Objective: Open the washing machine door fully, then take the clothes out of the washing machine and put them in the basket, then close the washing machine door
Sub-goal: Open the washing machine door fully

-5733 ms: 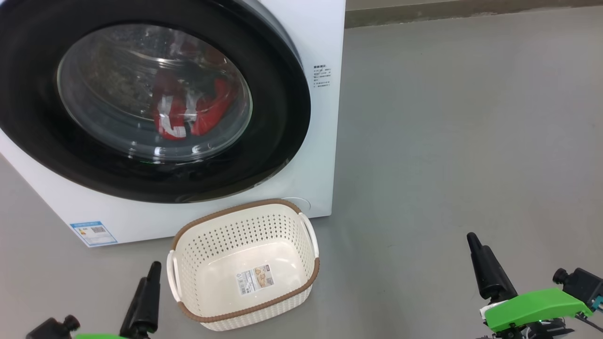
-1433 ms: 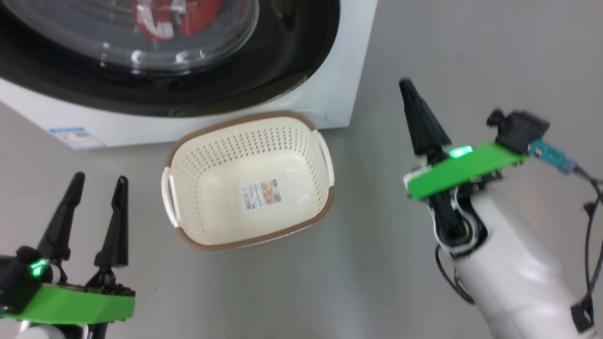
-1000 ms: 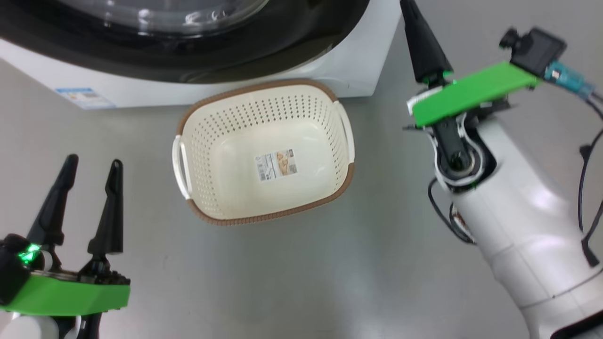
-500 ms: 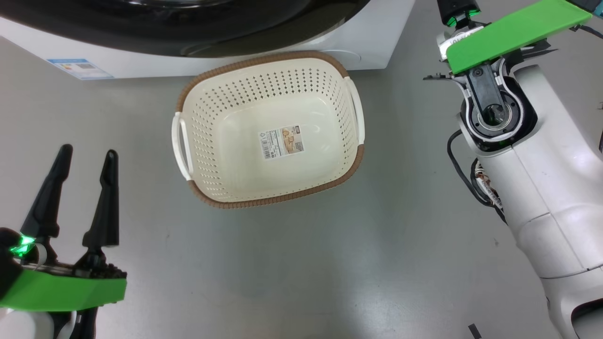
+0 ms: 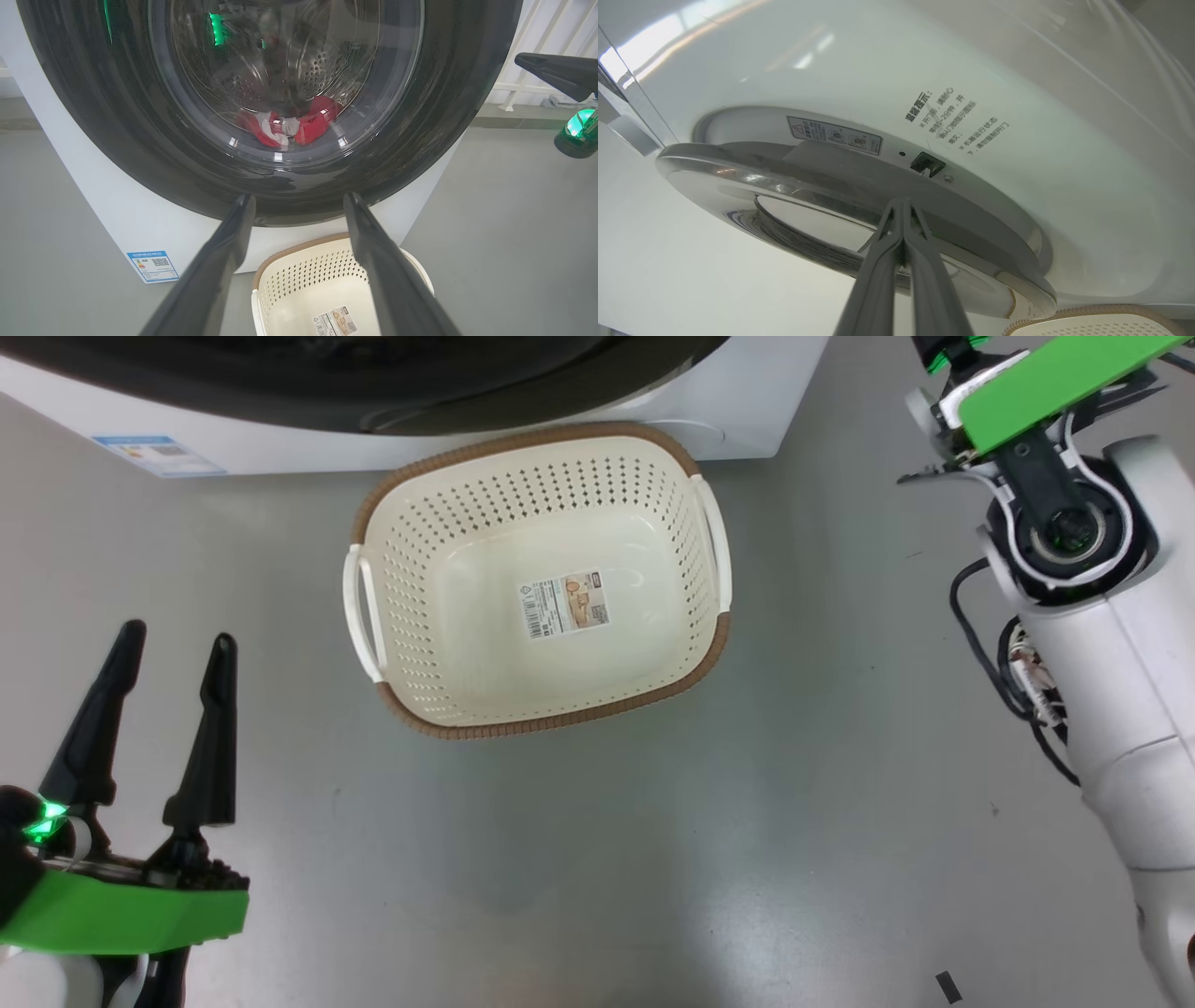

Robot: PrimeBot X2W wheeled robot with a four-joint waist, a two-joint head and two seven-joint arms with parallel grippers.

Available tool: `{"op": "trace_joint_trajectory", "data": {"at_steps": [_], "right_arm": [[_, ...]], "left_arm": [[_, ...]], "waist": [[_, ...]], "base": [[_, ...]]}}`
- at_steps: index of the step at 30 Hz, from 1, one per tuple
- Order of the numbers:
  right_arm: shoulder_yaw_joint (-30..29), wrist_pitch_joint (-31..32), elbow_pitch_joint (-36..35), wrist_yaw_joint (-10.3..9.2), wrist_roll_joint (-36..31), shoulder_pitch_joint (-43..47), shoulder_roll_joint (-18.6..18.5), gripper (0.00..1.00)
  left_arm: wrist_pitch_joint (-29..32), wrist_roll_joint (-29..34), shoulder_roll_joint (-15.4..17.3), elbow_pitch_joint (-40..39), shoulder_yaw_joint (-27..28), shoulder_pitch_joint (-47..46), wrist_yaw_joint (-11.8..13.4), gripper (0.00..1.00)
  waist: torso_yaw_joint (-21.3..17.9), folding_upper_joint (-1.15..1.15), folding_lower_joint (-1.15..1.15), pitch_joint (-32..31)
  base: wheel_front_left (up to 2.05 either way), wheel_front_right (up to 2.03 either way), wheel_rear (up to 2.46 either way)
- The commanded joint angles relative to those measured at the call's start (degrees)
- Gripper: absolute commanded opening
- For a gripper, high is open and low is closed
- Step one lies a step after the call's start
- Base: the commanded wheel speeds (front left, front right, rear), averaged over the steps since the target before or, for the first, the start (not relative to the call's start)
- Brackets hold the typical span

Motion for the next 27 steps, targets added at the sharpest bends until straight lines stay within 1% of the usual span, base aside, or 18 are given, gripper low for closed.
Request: {"op": "trace_joint_trajectory", "data": {"at_steps": [1,7,18,27], "right_arm": [[0.09,1.17,-1.49,-0.04,0.79,-1.74,0.61,0.00],[-0.27,5.23,0.02,-0.04,2.46,-5.15,0.04,0.00],[-0.20,8.18,5.93,-0.04,1.86,-11.92,0.26,0.00],[0.91,10.69,8.25,-0.04,1.14,-14.75,0.90,0.00]], "left_arm": [[-0.51,-0.58,2.31,-1.15,2.11,-0.90,-0.30,1.00],[-0.51,-0.87,2.49,-1.05,1.97,-1.24,-0.30,1.00],[-0.51,-1.30,2.50,-0.76,0.79,-2.36,-0.30,1.00],[-0.51,-1.45,2.46,-0.68,0.39,-3.02,-0.30,1.00]], "waist": [[0.43,0.00,0.00,0.26],[1.37,0.00,0.00,1.11],[3.29,0.00,0.00,3.54],[3.81,0.00,0.00,4.83]], "base": [[0.00,0.00,0.00],[0.00,0.00,0.00],[0.00,0.00,0.00],[0.00,0.00,0.00]]}}
